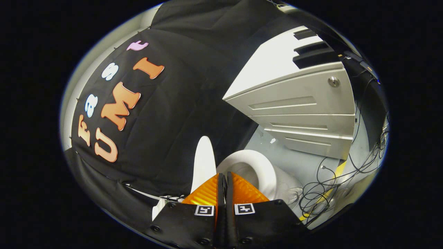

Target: Open the toilet lid.

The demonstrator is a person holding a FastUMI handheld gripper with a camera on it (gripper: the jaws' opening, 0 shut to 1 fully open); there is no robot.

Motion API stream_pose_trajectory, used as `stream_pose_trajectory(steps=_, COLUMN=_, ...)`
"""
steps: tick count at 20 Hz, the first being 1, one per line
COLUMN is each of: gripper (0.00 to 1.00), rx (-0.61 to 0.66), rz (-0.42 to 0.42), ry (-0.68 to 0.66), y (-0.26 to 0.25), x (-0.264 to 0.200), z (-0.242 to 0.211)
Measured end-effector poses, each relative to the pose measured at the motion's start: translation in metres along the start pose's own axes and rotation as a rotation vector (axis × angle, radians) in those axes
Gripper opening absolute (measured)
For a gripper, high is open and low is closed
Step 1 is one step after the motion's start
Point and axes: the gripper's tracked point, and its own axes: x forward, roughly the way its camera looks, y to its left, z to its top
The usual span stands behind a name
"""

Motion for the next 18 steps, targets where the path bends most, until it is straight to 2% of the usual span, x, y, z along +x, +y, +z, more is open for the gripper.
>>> stream_pose_trajectory(steps=7, gripper=0.08, rx=-0.132, rz=0.056, ry=-0.046, y=0.079, x=-0.026, z=-0.001)
stream_pose_trajectory(steps=18, gripper=0.08, rx=-0.285, rz=0.091, ry=-0.076, y=0.155, x=-0.052, z=-0.022)
